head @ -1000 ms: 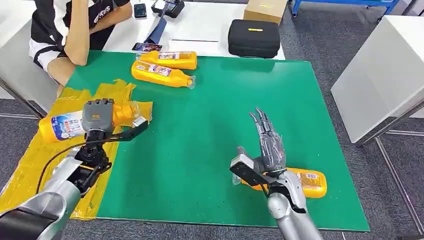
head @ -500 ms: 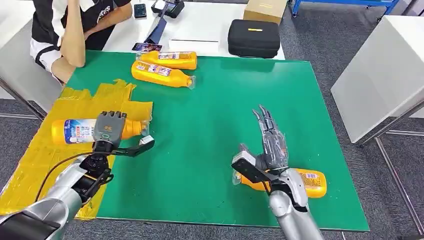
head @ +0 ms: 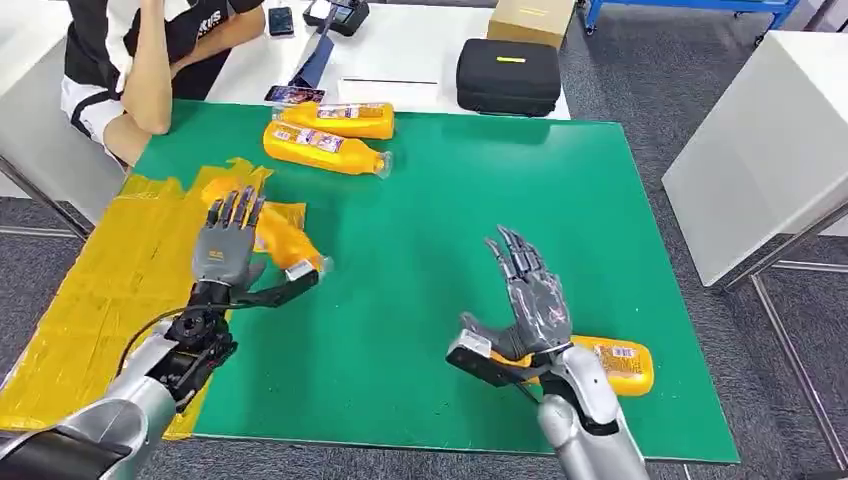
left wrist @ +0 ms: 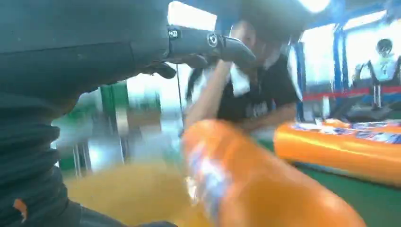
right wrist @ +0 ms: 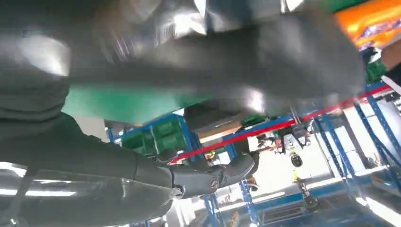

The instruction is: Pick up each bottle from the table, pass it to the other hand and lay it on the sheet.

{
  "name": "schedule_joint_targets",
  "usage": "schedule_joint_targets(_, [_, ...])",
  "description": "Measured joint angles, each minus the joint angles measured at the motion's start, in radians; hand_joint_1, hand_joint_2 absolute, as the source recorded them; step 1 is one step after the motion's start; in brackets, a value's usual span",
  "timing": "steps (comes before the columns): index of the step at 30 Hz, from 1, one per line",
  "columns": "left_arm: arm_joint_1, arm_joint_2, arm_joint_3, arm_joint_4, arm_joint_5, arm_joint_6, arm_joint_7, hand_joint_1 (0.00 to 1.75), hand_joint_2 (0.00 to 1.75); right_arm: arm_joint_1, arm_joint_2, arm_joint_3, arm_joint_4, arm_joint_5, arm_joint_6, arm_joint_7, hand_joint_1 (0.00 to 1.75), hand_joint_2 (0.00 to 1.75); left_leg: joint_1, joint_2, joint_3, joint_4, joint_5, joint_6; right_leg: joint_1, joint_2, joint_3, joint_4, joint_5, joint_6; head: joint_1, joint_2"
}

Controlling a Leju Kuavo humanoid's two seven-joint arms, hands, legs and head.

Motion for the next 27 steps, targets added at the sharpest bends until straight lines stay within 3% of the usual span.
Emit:
schedule_joint_targets(2, [-0.001,-0.023,0.104,-0.008,0.209,-0.105,-0.151,0.00,1.75,0.021,-0.022,-0.003,-0.036,-0.016,0.036,-0.013,0.00,1.75,0.000,0.000,0.000,0.000,0.000,0.000,0.000,0.000,0.000,0.000,0.000,0.000,0.000,0.000])
schedule_joint_targets(5, [-0.010,-0.054,0.300,-0.018,0.532,-0.430,-0.344,0.00,1.75,0.045,-0.054,-0.003,-0.081,-0.017,0.097,-0.036,0.00,1.75,0.000,0.000,0.000,0.000,0.000,0.000,0.000,0.000,0.000,0.000,0.000,0.000,0.000,0.000])
schedule_joint_targets(8, [-0.012,-0.080,0.446,-0.027,0.658,-0.628,-0.443,0.00,1.75,0.068,-0.085,-0.002,-0.111,-0.007,0.130,-0.053,0.00,1.75,0.000,0.000,0.000,0.000,0.000,0.000,0.000,0.000,0.000,0.000,0.000,0.000,0.000,0.000])
schedule_joint_targets(16, [-0.012,-0.145,0.629,-0.032,0.841,-0.966,-0.507,0.00,1.75,0.150,-0.229,0.020,-0.206,-0.011,0.264,-0.101,0.00,1.75,-0.001,-0.002,-0.002,0.000,-0.001,0.001,0.000,-0.001,0.001,0.000,0.000,0.000,0.000,0.000])
schedule_joint_targets(22, [-0.012,-0.167,0.684,-0.032,0.887,-1.031,-0.509,0.00,1.75,0.163,-0.296,0.024,-0.233,-0.023,0.289,-0.109,0.00,1.75,0.000,-0.001,-0.001,0.000,0.000,0.000,0.000,0.000,0.000,0.000,0.000,0.000,0.000,0.000])
schedule_joint_targets(27, [-0.003,-0.199,0.692,-0.043,0.947,-1.100,-0.503,0.00,1.75,0.201,-0.382,0.015,-0.280,-0.060,0.388,-0.065,0.00,1.75,-0.001,-0.001,-0.001,0.000,0.000,0.001,-0.001,-0.001,0.001,0.000,0.000,0.001,0.000,0.000])
